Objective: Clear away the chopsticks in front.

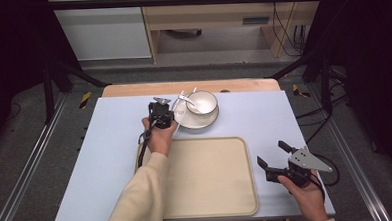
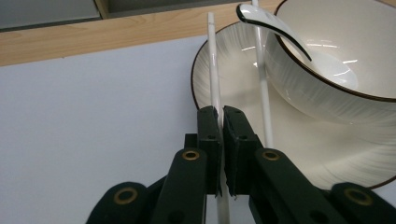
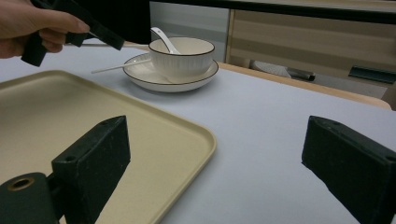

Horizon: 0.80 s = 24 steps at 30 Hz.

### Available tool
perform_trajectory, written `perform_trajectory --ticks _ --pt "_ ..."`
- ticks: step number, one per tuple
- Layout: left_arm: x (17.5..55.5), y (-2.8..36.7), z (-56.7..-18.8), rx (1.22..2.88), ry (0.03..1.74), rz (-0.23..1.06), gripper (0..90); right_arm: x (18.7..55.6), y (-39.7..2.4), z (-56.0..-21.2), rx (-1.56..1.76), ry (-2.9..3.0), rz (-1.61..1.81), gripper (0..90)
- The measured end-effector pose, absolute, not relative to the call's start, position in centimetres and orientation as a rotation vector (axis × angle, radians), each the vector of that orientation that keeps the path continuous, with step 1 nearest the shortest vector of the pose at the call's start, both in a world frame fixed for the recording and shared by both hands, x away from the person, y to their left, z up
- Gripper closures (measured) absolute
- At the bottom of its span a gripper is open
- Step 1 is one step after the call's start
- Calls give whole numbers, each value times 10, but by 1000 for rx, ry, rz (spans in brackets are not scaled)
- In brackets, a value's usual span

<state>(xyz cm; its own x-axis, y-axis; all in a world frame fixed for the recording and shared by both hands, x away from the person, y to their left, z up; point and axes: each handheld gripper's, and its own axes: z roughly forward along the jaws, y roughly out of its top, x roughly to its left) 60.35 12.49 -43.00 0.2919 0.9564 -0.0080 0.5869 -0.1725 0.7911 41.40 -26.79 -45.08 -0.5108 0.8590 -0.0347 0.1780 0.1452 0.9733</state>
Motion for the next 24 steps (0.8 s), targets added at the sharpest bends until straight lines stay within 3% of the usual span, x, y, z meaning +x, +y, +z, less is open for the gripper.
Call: perform_trajectory --ticks 20,24 --pt "540 186 -417 1693 1414 688 856 415 -264 -452 990 1811 1395 77" --pt "527 192 -418 1648 1424 679 857 415 -264 -452 983 1808 1396 43"
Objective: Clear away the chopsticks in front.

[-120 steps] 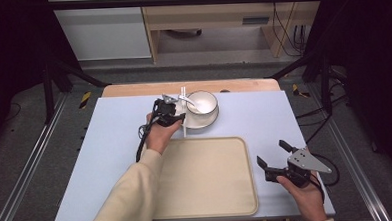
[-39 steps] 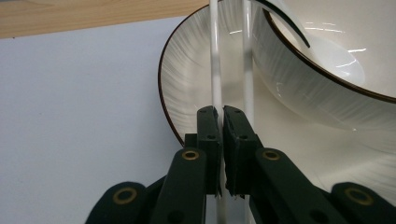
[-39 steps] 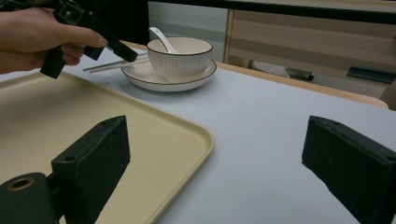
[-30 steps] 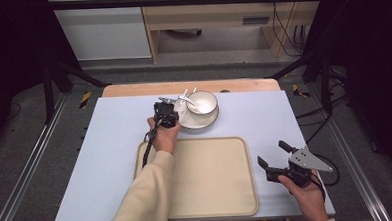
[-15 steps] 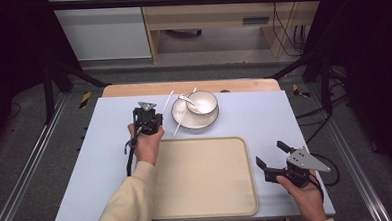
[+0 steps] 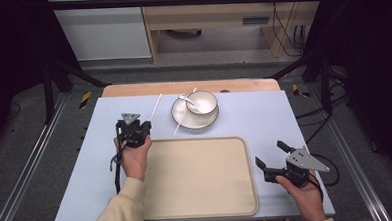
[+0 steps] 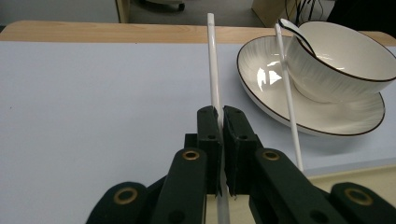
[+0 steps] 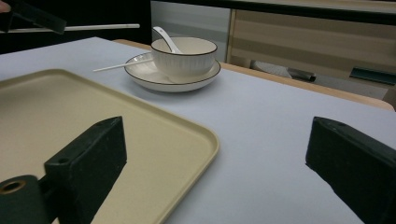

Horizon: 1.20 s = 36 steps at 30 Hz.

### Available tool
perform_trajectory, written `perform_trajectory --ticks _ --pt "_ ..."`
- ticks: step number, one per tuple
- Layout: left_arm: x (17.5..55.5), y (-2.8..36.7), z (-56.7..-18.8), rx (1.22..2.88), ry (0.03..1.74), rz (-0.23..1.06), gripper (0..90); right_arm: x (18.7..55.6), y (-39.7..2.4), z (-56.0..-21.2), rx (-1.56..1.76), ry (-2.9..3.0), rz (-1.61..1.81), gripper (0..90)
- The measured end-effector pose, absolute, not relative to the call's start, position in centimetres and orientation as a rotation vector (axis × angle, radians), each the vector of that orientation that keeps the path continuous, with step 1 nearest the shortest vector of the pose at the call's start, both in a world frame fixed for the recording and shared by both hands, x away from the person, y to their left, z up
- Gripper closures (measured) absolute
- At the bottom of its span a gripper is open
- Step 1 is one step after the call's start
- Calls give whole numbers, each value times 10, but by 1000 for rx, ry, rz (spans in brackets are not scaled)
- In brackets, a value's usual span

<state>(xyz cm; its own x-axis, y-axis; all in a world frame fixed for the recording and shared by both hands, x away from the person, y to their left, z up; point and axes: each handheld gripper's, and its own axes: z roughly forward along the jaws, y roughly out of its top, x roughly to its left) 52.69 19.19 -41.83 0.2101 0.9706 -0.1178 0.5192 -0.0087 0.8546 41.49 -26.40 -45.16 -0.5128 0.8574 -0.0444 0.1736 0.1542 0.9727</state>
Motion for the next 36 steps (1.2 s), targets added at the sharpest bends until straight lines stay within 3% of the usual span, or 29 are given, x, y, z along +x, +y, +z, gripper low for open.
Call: perform_trajectory --ticks 11,21,36 --pt "502 200 -416 1620 1409 733 856 415 -263 -453 941 1795 1410 19" --pt "487 204 -414 1560 1439 704 856 415 -267 -451 938 1731 1469 23" --pt "428 202 -423 1555 1451 726 856 410 -262 -446 902 1745 1461 25"
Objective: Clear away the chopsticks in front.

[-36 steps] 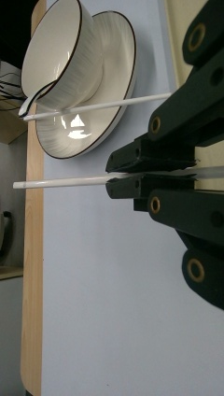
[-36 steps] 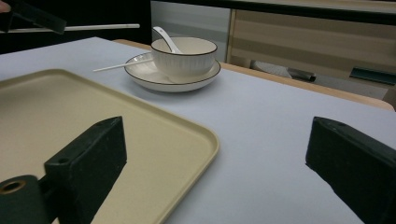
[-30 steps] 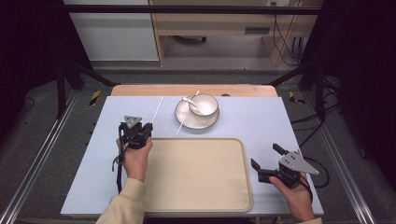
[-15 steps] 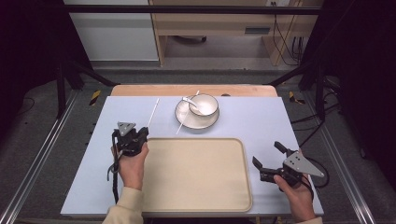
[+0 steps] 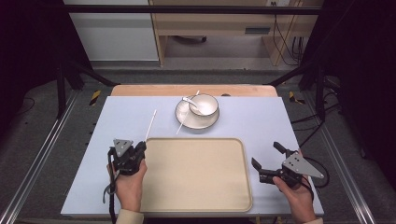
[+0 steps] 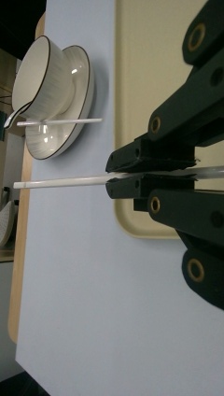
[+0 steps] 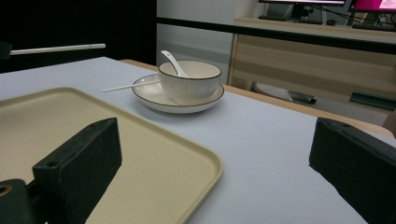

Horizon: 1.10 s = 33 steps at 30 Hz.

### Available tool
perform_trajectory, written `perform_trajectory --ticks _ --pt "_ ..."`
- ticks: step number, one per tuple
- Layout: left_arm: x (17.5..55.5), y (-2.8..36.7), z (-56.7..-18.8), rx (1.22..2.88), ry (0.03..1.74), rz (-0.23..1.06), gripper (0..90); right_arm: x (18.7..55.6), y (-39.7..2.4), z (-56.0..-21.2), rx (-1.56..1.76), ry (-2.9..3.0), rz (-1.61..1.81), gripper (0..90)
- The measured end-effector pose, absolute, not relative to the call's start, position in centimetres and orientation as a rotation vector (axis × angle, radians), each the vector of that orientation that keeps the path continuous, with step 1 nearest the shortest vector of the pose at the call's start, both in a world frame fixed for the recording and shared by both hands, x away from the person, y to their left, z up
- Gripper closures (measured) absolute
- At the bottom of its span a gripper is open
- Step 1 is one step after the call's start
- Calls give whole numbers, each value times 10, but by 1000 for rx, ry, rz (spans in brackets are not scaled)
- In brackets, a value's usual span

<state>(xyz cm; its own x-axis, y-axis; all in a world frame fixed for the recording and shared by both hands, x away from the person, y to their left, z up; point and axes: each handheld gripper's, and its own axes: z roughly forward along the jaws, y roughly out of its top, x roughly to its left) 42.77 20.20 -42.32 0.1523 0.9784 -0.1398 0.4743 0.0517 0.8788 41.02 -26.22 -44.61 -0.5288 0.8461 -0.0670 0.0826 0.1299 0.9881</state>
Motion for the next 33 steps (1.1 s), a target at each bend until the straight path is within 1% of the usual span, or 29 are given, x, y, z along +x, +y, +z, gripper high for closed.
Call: perform_trajectory --ticks 4,11,17,23,33 --pt "414 204 -432 1525 1468 688 856 410 -260 -446 895 1755 1453 25" --pt "399 203 -438 1508 1482 686 856 412 -261 -448 906 1757 1457 25" --pt "383 199 -441 1512 1488 713 856 410 -261 -447 904 1754 1467 26" --pt "368 196 -450 1480 1516 684 856 410 -261 -447 908 1759 1468 26" --pt "353 198 -469 1466 1577 682 856 410 -260 -447 915 1766 1471 28"
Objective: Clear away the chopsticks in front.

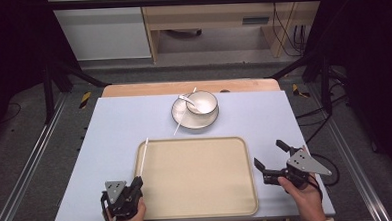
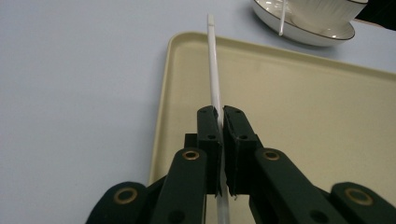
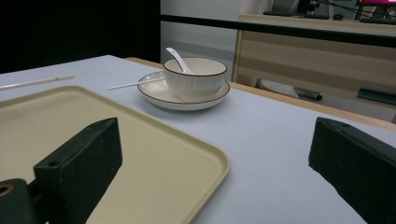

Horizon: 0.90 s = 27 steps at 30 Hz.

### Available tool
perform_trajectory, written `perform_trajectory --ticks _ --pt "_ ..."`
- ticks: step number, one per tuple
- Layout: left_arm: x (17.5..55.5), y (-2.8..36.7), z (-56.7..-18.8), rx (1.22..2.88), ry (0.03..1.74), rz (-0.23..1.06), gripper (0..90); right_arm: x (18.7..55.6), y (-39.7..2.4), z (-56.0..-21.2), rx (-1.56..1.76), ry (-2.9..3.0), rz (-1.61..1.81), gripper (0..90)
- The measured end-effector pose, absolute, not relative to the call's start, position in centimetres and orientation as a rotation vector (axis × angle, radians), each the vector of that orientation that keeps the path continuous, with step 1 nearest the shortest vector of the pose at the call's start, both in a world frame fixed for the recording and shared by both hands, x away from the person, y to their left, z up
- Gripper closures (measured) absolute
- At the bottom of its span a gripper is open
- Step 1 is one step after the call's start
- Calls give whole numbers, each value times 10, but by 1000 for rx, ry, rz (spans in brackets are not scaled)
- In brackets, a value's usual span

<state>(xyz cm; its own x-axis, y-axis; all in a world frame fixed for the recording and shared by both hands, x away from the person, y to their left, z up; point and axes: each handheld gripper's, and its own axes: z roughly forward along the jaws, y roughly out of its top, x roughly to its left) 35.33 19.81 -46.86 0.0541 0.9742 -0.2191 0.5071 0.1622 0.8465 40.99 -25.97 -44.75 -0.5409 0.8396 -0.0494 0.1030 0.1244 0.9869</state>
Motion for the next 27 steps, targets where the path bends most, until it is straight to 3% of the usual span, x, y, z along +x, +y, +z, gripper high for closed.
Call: perform_trajectory --ticks 27 --pt "354 195 -483 1487 1622 680 855 410 -259 -448 906 1778 1486 31"
